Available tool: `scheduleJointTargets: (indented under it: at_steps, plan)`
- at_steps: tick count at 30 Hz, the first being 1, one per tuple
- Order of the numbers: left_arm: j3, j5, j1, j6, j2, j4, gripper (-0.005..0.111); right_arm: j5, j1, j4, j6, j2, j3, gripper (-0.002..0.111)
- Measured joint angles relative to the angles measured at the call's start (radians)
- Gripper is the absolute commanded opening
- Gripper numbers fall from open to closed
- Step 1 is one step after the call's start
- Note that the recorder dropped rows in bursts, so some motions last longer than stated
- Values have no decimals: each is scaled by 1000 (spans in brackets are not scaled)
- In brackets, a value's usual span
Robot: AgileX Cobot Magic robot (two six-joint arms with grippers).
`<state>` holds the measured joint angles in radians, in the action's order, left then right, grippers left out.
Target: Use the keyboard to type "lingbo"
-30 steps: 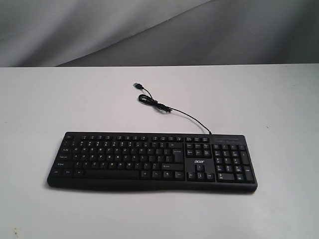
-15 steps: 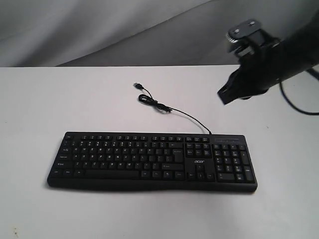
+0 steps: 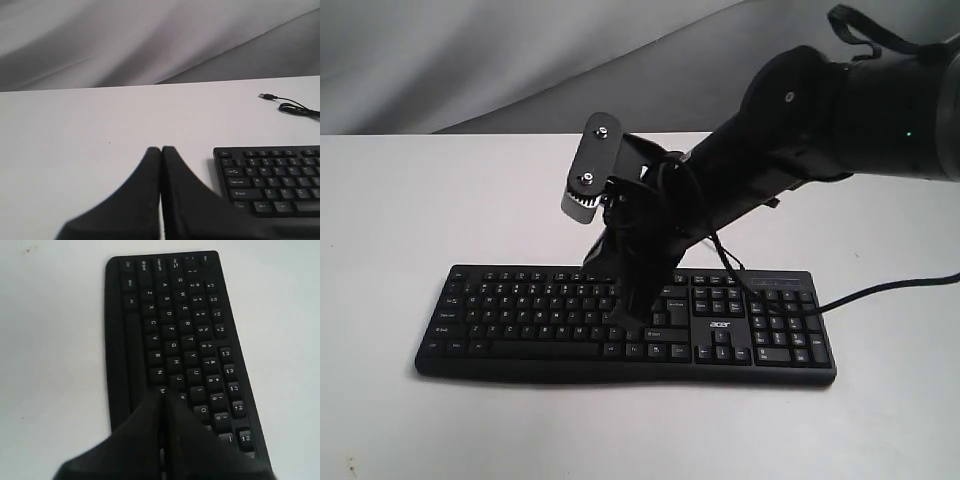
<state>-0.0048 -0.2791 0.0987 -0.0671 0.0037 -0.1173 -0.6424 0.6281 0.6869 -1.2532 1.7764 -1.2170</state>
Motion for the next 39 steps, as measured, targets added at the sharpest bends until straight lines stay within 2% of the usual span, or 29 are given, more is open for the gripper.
scheduleJointTargets:
  at_steps: [13,39]
  plan:
    - [0,0,0,0,0,0,1,106,0,14,4,164,-1,0]
    - [0,0,0,0,0,0,1,206,0,89,-32,249,-1,0]
